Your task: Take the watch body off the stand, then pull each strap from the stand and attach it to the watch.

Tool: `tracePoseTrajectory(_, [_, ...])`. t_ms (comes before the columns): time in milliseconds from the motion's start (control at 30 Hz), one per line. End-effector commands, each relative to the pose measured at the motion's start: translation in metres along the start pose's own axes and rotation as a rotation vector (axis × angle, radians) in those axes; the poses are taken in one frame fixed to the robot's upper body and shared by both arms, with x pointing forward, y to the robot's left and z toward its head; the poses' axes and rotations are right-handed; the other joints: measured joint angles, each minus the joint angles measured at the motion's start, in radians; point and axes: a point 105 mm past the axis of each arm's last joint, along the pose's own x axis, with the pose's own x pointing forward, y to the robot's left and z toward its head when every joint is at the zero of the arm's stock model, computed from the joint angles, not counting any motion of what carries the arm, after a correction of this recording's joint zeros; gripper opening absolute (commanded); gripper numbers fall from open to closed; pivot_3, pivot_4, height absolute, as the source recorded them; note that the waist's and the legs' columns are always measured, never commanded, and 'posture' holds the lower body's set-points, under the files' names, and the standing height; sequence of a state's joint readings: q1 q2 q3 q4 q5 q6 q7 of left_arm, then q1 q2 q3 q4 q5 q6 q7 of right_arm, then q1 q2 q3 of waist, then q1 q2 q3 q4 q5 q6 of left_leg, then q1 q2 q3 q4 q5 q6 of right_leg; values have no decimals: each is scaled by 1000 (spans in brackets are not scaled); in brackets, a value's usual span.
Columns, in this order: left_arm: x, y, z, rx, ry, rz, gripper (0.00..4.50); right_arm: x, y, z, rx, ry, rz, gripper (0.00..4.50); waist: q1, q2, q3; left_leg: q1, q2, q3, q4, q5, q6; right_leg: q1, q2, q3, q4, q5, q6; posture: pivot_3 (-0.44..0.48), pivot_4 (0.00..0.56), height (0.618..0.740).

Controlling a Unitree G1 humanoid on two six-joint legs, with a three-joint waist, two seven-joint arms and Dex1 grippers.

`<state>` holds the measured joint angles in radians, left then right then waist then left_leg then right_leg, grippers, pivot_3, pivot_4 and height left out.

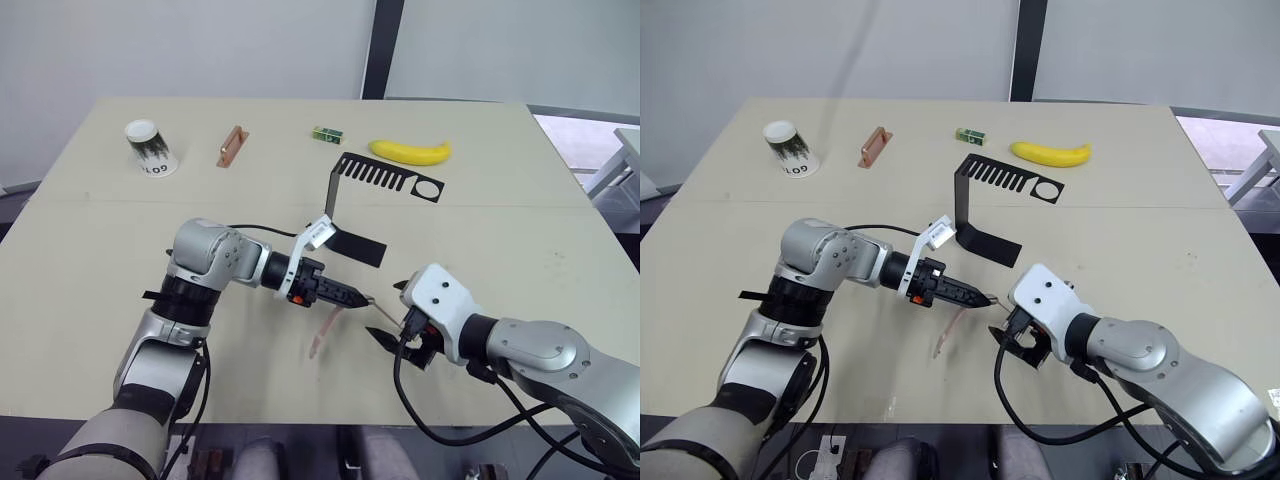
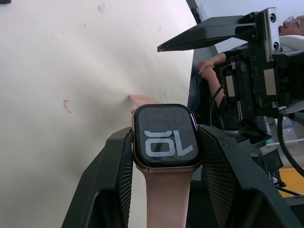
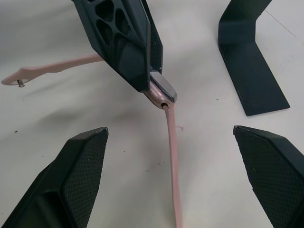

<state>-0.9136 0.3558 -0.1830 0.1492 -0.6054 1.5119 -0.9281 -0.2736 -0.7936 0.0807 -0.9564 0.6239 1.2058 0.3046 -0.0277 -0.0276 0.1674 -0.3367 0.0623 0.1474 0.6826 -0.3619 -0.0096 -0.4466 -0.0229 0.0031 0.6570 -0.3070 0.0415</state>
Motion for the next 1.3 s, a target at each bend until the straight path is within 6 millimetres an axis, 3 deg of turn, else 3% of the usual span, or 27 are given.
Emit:
tracePoseTrajectory(33, [-1, -11, 9, 49, -31, -35, 1598, -3, 1, 11, -53, -42, -21, 3182, 0, 0, 0, 0, 0, 0, 0, 0, 0, 0, 0, 0, 0, 0, 0, 0, 150, 740])
tracePoseTrajectory(100, [-1, -12, 10, 51, -36, -41, 1598, -1, 2, 11, -48, -43, -19, 2225, 0, 0, 0, 0, 0, 0, 0, 0, 0, 0, 0, 0, 0, 0, 0, 0, 150, 740])
tracePoseTrajectory(467, [0, -14, 13, 53, -50, -47, 1598, 5, 0, 12, -37, -47, -26, 2225, 0, 0, 0, 0, 0, 0, 0, 0, 0, 0, 0, 0, 0, 0, 0, 0, 150, 740])
tracePoseTrajectory(600, [0, -14, 14, 53, -55, -47, 1598, 5, 0, 12, -40, -45, -27, 940, 0, 0, 0, 0, 0, 0, 0, 0, 0, 0, 0, 0, 0, 0, 0, 0, 150, 740])
tracePoseTrajectory(1300, [0, -12, 17, 45, -67, -51, 1598, 3, -2, 8, -66, -24, -45, 940, 0, 0, 0, 0, 0, 0, 0, 0, 0, 0, 0, 0, 0, 0, 0, 0, 150, 740])
